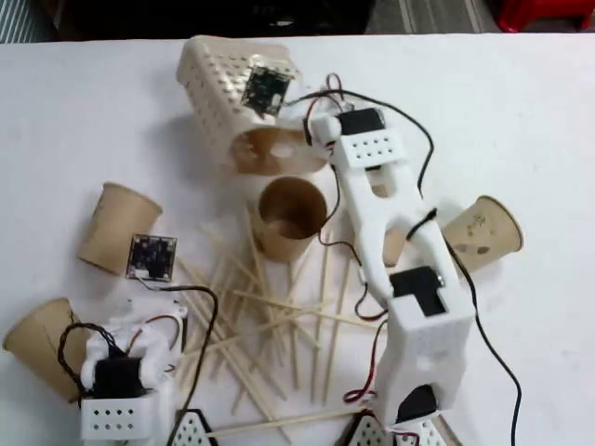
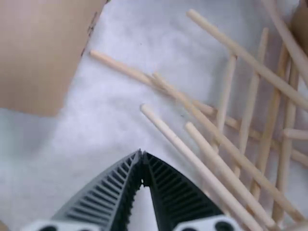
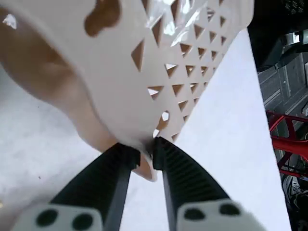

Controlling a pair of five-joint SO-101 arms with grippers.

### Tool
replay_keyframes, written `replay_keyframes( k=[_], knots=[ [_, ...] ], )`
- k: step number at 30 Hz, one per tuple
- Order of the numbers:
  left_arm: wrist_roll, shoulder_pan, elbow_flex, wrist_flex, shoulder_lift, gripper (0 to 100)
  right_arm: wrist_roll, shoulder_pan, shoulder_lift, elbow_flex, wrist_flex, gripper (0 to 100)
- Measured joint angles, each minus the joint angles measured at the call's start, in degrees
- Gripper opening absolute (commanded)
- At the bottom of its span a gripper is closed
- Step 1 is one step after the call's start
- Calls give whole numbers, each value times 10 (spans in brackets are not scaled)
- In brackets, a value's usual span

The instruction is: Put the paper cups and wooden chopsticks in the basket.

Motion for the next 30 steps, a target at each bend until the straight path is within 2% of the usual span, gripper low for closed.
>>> replay_keyframes(
  k=[12,20,27,30],
  knots=[
    [0,0,0,0,0,24,-16,-1,-118,1,13,20],
    [0,0,0,0,0,24,-21,2,-200,0,62,20],
    [0,0,0,0,0,24,-23,11,-209,0,59,26],
    [0,0,0,0,0,24,-44,24,-208,0,55,79]
  ],
)
